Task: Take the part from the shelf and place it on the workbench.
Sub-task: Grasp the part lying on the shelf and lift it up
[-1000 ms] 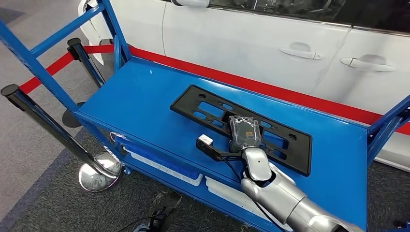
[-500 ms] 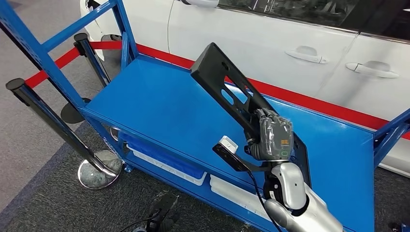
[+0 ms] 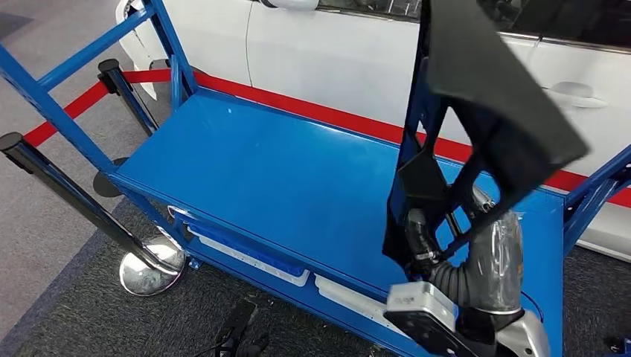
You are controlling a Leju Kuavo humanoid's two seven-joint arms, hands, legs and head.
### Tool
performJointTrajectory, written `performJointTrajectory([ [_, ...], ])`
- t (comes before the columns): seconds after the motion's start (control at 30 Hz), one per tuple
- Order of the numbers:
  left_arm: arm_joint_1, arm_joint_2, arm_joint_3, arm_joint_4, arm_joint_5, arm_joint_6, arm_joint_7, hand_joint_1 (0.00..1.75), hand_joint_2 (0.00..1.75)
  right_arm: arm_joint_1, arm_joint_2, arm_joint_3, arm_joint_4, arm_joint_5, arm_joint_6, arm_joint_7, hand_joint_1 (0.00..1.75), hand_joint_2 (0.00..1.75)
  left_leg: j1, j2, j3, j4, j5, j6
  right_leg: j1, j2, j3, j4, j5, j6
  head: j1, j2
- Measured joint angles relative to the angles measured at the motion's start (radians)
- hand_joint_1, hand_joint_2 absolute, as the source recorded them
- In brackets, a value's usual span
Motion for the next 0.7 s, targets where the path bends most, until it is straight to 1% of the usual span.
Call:
performJointTrajectory([
  [0.03, 0.001, 0.003, 0.002, 0.000, -0.001, 0.002, -0.004, 0.00, 1.75, 0.005, 0.000, 0.003, -0.022, -0.043, -0.003, -0.027, 1.29, 1.75, -0.004, 0.000, 0.033, -0.064, 0.024, 0.008, 0.002, 0.000, 0.001, 0.000, 0.000, 0.001, 0.001, 0.000],
  [0.07, 0.001, 0.007, 0.005, 0.000, -0.005, 0.001, -0.004, 0.00, 1.75, 0.010, 0.000, 0.007, -0.044, -0.081, -0.006, -0.052, 1.29, 1.75, -0.008, -0.001, 0.057, -0.113, 0.039, 0.015, 0.002, 0.000, 0.001, -0.001, 0.001, 0.003, 0.000, 0.000],
  [0.1, 0.002, 0.010, 0.007, 0.000, -0.010, -0.001, 0.001, 0.00, 1.75, 0.016, 0.000, 0.012, -0.061, -0.109, -0.009, -0.070, 1.29, 1.75, -0.012, -0.001, 0.070, -0.137, 0.043, 0.020, 0.001, -0.001, 0.001, -0.002, 0.003, 0.007, 0.001, 0.000],
  [0.13, 0.003, 0.014, 0.010, 0.000, -0.015, -0.003, 0.008, 0.00, 1.75, 0.022, 0.000, 0.017, -0.074, -0.131, -0.013, -0.083, 1.29, 1.75, -0.014, -0.003, 0.073, -0.142, 0.044, 0.022, 0.001, -0.002, 0.000, -0.004, 0.006, 0.011, 0.000, 0.000],
  [0.2, 0.007, 0.020, 0.014, 0.000, -0.025, -0.007, 0.025, 0.00, 1.75, 0.035, 0.001, 0.025, -0.098, -0.177, -0.030, -0.108, 1.29, 1.75, -0.011, -0.002, 0.076, -0.160, 0.056, 0.027, -0.001, -0.004, 0.001, -0.007, 0.005, 0.023, 0.000, 0.000],
  [0.23, 0.009, 0.022, 0.015, 0.000, -0.028, -0.009, 0.031, 0.00, 1.75, 0.039, 0.001, 0.028, -0.109, -0.198, -0.042, -0.120, 1.29, 1.75, -0.008, 0.000, 0.078, -0.172, 0.064, 0.031, -0.001, -0.005, -0.002, 0.002, -0.009, 0.028, 0.001, 0.000],
  [0.27, 0.010, 0.025, 0.015, 0.000, -0.030, -0.010, 0.035, 0.00, 1.75, 0.043, 0.001, 0.031, -0.118, -0.217, -0.053, -0.131, 1.29, 1.75, -0.005, 0.002, 0.079, -0.183, 0.073, 0.035, 0.000, -0.005, -0.011, 0.028, -0.036, 0.032, 0.002, 0.000],
  [0.3, 0.010, 0.027, 0.016, 0.000, -0.033, -0.012, 0.039, 0.00, 1.75, 0.046, 0.001, 0.033, -0.126, -0.231, -0.062, -0.139, 1.29, 1.75, -0.004, 0.004, 0.077, -0.186, 0.078, 0.038, -0.001, -0.006, -0.026, 0.073, -0.072, 0.034, 0.003, 0.000],
  [0.33, 0.010, 0.029, 0.016, 0.000, -0.036, -0.013, 0.042, 0.00, 1.75, 0.050, 0.001, 0.035, -0.133, -0.245, -0.068, -0.145, 1.29, 1.75, -0.005, 0.004, 0.071, -0.185, 0.081, 0.041, -0.002, -0.006, -0.045, 0.131, -0.112, 0.036, 0.003, 0.000],
  [0.37, 0.010, 0.029, 0.016, 0.000, -0.041, -0.013, 0.047, 0.00, 1.75, 0.054, 0.002, 0.037, -0.139, -0.261, -0.073, -0.152, 1.29, 1.75, -0.005, 0.005, 0.064, -0.181, 0.084, 0.042, -0.003, -0.006, -0.062, 0.189, -0.143, 0.039, 0.003, 0.000],
  [0.4, 0.011, 0.030, 0.016, 0.000, -0.047, -0.013, 0.053, 0.00, 1.75, 0.059, 0.002, 0.038, -0.144, -0.282, -0.079, -0.162, 1.29, 1.75, -0.004, 0.005, 0.055, -0.176, 0.086, 0.042, -0.005, -0.007, -0.069, 0.226, -0.157, 0.042, 0.003, 0.000],
  [0.43, 0.011, 0.031, 0.016, 0.000, -0.057, -0.013, 0.059, 0.00, 1.75, 0.062, 0.002, 0.039, -0.150, -0.311, -0.087, -0.176, 1.29, 1.75, -0.003, 0.005, 0.046, -0.169, 0.089, 0.041, -0.008, -0.007, -0.062, 0.233, -0.154, 0.045, 0.003, 0.000],
  [0.47, 0.012, 0.031, 0.016, 0.000, -0.070, -0.012, 0.066, 0.00, 1.75, 0.065, 0.002, 0.040, -0.155, -0.347, -0.098, -0.197, 1.29, 1.75, -0.001, 0.005, 0.035, -0.161, 0.091, 0.039, -0.011, -0.007, -0.034, 0.200, -0.135, 0.049, 0.003, 0.000],
  [0.5, 0.012, 0.032, 0.016, 0.000, -0.083, -0.012, 0.073, 0.00, 1.75, 0.067, 0.002, 0.040, -0.161, -0.388, -0.109, -0.221, 1.29, 1.75, 0.001, 0.005, 0.024, -0.150, 0.092, 0.035, -0.016, -0.008, 0.007, 0.136, -0.114, 0.054, 0.003, 0.000],
  [0.53, 0.011, 0.033, 0.016, 0.000, -0.096, -0.012, 0.079, 0.00, 1.75, 0.068, 0.003, 0.041, -0.166, -0.428, -0.117, -0.246, 1.29, 1.75, 0.002, 0.004, 0.015, -0.140, 0.094, 0.030, -0.019, -0.007, 0.043, 0.079, -0.102, 0.058, 0.003, 0.000],
  [0.57, 0.010, 0.033, 0.016, 0.000, -0.106, -0.013, 0.086, 0.00, 1.75, 0.070, 0.005, 0.041, -0.171, -0.471, -0.123, -0.273, 1.29, 1.75, 0.001, 0.002, 0.006, -0.130, 0.095, 0.024, -0.019, -0.004, 0.069, 0.037, -0.088, 0.058, 0.003, 0.000],
  [0.6, 0.008, 0.034, 0.016, 0.000, -0.113, -0.017, 0.093, 0.00, 1.75, 0.070, 0.008, 0.041, -0.174, -0.510, -0.123, -0.298, 1.29, 1.75, -0.001, 0.000, 0.000, -0.122, 0.098, 0.017, -0.018, -0.001, 0.078, 0.018, -0.085, 0.055, 0.003, 0.000],
  [0.63, 0.006, 0.035, 0.016, 0.000, -0.117, -0.024, 0.102, 0.00, 1.75, 0.068, 0.012, 0.041, -0.176, -0.545, -0.118, -0.321, 1.29, 1.75, -0.003, -0.002, -0.004, -0.120, 0.104, 0.011, -0.015, 0.001, 0.072, 0.023, -0.081, 0.047, 0.002, 0.000],
  [0.67, 0.004, 0.036, 0.016, 0.000, -0.119, -0.033, 0.110, 0.00, 1.75, 0.065, 0.017, 0.041, -0.178, -0.576, -0.109, -0.341, 1.29, 1.75, -0.004, -0.003, -0.008, -0.118, 0.110, 0.005, -0.014, 0.003, 0.065, 0.025, -0.071, 0.038, 0.002, 0.000],
  [0.7, 0.002, 0.036, 0.016, 0.000, -0.119, -0.044, 0.119, 0.00, 1.75, 0.059, 0.023, 0.041, -0.178, -0.596, -0.098, -0.354, 1.29, 1.75, -0.002, -0.004, -0.014, -0.115, 0.111, 0.000, -0.015, 0.001, 0.057, 0.024, -0.066, 0.028, 0.002, 0.000],
])
